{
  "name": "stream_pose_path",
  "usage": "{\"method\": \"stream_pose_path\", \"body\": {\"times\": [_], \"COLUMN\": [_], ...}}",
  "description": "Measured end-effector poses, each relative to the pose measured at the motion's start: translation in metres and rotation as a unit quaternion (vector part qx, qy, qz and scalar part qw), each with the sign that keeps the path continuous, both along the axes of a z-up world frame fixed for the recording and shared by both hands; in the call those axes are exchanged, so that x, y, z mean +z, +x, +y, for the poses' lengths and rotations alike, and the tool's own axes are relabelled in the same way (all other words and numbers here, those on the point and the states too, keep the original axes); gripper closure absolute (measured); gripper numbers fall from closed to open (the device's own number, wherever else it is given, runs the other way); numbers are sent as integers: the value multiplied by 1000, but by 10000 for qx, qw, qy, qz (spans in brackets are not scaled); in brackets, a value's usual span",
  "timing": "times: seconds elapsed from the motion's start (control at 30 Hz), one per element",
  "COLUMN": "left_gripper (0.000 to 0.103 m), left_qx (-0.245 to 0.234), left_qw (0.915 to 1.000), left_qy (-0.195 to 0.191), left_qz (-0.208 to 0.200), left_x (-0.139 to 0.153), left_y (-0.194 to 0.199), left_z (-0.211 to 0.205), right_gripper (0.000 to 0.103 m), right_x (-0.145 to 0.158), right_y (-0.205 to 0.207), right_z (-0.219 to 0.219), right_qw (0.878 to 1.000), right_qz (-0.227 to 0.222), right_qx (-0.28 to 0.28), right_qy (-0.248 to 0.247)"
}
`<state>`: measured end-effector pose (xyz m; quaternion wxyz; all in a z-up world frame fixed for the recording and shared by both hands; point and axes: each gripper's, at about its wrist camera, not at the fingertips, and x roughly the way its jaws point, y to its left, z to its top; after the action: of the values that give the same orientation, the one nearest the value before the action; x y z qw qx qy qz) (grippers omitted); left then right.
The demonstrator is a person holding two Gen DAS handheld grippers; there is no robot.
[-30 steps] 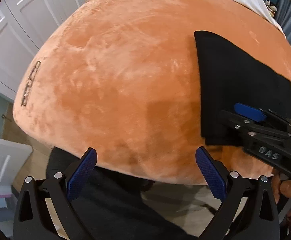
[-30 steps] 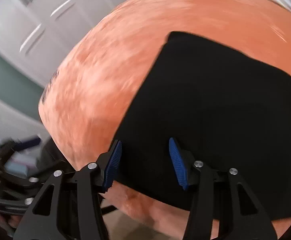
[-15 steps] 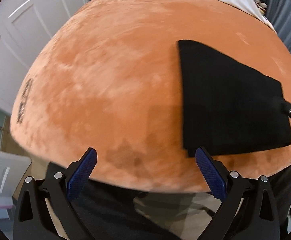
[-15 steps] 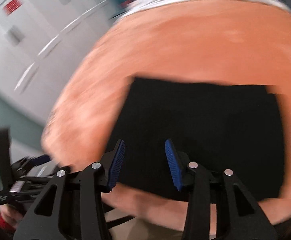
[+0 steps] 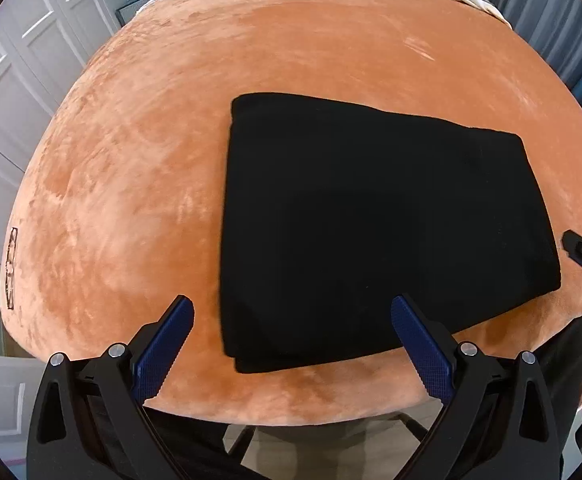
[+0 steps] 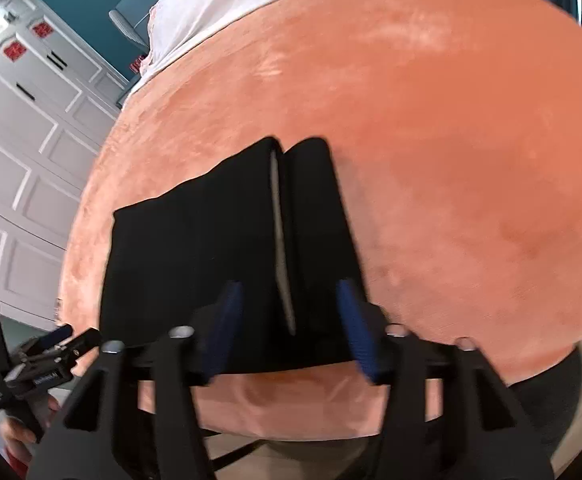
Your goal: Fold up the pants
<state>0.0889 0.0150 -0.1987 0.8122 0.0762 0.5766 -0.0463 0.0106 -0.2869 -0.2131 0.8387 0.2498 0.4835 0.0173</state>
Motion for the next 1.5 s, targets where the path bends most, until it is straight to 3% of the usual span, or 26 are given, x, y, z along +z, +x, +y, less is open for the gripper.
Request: {"method": "stream_pose_path", "body": {"times": [0.1, 0.23, 0.43, 0.67, 0.9, 1.0, 1.07, 1.13, 1.2, 1.23, 1.27, 1.37, 1.5], "left_gripper": [5, 5, 5, 5, 5, 5, 5, 5, 14, 30, 47, 76, 82], "left_qx": [37, 154, 295, 447, 603, 502, 494, 494, 479, 416, 376, 364, 430], "left_qw": [10000, 9995, 9985, 9926, 9735, 9739, 9750, 9756, 9756, 9741, 9728, 9741, 9685], "left_qy": [83, 222, 88, -673, -1949, -2070, -2086, -2090, -2102, -2186, -2250, -2202, -2395], "left_qz": [38, 184, 449, 908, 1038, 789, 583, 452, 415, 399, 404, 364, 528], "left_x": [-4, -14, -27, -53, -77, -78, -78, -76, -72, -67, -64, -44, -25], "left_y": [2, 7, 15, 26, 36, 35, 33, 32, 33, 31, 32, 34, 31], "left_z": [-2, 1, 10, 24, 52, 53, 51, 47, 44, 42, 43, 44, 53], "right_gripper": [17, 14, 12, 7, 7, 7, 12, 31, 51, 59, 61, 66, 68], "right_x": [1, -8, -39, -54, -60, -63, -62, -63, -64, -64, -61, -48, -34], "right_y": [2, 3, 12, 13, 13, 15, 17, 18, 18, 18, 17, 15, 6], "right_z": [-2, -9, -4, -5, -2, 0, 3, 3, 0, -1, 0, 5, 5], "right_qw": [9997, 9999, 9987, 9979, 9957, 9957, 9954, 9953, 9923, 9904, 9900, 9904, 9853], "right_qz": [-1, 103, 471, 443, 72, 2, -22, 19, 63, 93, 105, 113, 126], "right_qx": [-61, -20, 89, 74, 90, 22, -7, -23, -71, -91, -99, -122, -206], "right_qy": [-236, -65, 167, 477, 923, 930, 953, 964, 1239, 1375, 1402, 1374, 1694]}}
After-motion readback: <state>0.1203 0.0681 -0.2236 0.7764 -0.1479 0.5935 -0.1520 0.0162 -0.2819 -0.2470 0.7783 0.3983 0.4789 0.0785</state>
